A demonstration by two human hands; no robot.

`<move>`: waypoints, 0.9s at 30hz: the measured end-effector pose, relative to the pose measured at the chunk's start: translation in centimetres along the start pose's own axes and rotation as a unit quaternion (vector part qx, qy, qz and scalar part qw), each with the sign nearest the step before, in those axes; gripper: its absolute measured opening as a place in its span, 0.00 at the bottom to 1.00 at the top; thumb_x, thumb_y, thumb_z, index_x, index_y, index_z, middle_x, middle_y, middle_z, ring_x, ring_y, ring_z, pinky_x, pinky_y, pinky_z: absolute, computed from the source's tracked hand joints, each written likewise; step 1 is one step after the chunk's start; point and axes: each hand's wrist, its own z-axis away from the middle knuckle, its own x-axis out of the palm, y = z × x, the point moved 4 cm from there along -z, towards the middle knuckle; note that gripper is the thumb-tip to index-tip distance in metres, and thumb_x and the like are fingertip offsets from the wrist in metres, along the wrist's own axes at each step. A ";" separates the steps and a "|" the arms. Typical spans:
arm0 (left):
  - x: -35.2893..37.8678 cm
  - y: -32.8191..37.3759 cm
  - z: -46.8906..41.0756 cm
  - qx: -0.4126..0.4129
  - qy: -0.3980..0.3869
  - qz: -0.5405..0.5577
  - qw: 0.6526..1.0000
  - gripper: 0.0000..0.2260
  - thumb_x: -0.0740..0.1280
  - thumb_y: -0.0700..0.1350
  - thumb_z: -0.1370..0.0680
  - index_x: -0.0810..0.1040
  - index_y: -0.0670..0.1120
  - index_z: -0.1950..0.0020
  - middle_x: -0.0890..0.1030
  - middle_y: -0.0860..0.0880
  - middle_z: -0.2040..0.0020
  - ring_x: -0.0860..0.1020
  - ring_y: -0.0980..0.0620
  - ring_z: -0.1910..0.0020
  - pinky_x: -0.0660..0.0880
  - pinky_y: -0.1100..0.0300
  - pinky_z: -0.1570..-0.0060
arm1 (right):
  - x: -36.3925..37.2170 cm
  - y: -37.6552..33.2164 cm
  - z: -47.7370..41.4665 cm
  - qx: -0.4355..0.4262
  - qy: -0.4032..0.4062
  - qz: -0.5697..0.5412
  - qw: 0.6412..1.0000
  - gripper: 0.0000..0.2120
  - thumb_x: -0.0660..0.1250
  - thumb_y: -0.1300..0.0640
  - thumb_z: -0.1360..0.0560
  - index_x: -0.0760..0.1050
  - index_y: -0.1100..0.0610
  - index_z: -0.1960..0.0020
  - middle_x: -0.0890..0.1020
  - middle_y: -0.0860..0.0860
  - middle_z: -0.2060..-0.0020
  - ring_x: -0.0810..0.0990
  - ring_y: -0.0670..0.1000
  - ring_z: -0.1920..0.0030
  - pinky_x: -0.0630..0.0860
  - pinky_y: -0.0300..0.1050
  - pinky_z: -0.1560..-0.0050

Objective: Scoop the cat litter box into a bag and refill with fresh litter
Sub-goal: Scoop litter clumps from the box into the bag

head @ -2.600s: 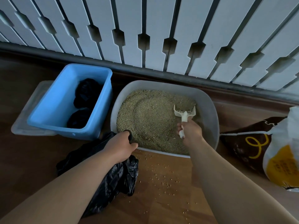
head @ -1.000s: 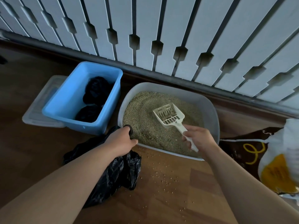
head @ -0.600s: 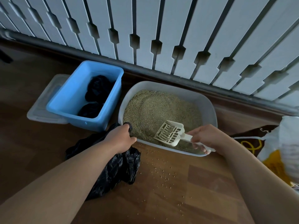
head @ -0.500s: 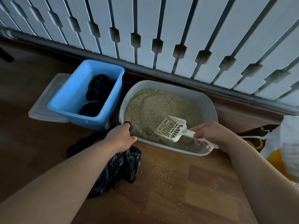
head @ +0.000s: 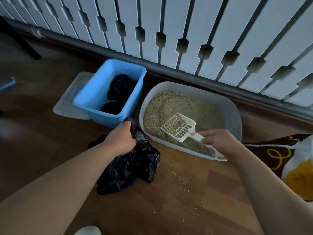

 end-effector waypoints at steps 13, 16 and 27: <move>-2.5 -5.4 3.2 -0.062 -0.024 0.119 0.991 0.33 0.69 0.40 0.26 0.56 0.43 0.25 0.62 0.44 0.29 0.69 0.49 0.43 0.69 0.58 0.50 | 9.8 -5.5 3.3 -0.122 -0.164 0.172 0.964 0.21 0.63 0.68 0.27 0.80 0.50 0.39 0.82 0.55 0.69 0.73 0.47 0.78 0.73 0.38 0.73; -3.0 -6.1 3.5 -0.064 -0.009 0.175 0.982 0.31 0.71 0.41 0.27 0.60 0.43 0.29 0.68 0.43 0.33 0.71 0.46 0.39 0.71 0.56 0.46 | 12.6 -6.3 3.6 -0.144 -0.157 0.238 0.948 0.23 0.61 0.67 0.26 0.77 0.50 0.35 0.83 0.50 0.66 0.76 0.46 0.76 0.74 0.40 0.70; -3.8 -6.8 3.3 -0.059 0.007 0.209 0.976 0.34 0.69 0.39 0.25 0.54 0.45 0.24 0.65 0.45 0.30 0.70 0.45 0.39 0.70 0.55 0.47 | 15.5 -8.2 4.7 -0.246 -0.006 0.510 0.824 0.26 0.59 0.61 0.24 0.72 0.38 0.33 0.79 0.43 0.38 0.79 0.49 0.42 0.71 0.43 0.52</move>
